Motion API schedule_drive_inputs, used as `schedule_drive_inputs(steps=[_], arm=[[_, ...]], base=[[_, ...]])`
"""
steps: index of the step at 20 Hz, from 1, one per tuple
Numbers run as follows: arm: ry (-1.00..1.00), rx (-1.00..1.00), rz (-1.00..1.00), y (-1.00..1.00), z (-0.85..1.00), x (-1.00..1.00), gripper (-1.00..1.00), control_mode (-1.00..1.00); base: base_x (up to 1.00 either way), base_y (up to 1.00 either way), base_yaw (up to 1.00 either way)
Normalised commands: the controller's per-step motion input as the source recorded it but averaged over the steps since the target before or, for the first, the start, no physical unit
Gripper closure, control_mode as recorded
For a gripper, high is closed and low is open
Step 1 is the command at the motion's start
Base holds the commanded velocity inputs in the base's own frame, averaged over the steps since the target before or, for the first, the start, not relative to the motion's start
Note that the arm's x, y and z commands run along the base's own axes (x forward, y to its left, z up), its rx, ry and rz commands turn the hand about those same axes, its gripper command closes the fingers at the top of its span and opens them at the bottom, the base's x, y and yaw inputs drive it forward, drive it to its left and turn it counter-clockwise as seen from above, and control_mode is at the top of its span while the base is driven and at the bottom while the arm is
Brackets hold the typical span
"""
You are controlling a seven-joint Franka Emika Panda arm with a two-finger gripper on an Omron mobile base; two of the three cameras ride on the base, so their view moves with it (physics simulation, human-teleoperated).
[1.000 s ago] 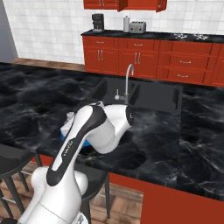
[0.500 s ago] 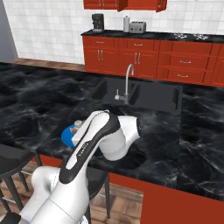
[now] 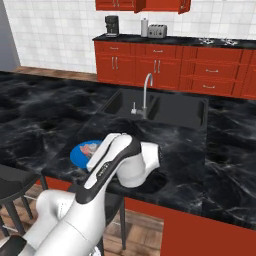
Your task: Retrieve the shaker from the cabinet and place it next the steak on a plate on the dining table.
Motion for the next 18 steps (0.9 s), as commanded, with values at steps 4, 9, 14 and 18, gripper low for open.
schedule_drive_inputs(steps=[4, 9, 14, 18], arm=[[-0.02, 0.0, 0.05, -0.14, -0.24, 0.29, 1.0, -1.0], [0.0, 0.0, 0.06, -0.19, -0.26, 0.33, 1.0, -1.0], [0.0, 0.01, 0.08, -0.13, -0.26, 0.31, 1.0, -1.0], [0.0, 0.05, 0.07, -0.01, -0.19, 0.2, 1.0, -1.0]], base=[[0.0, 0.0, 0.0], [0.0, 0.0, 0.0], [0.0, 0.0, 0.0], [0.0, 0.0, 0.0]])
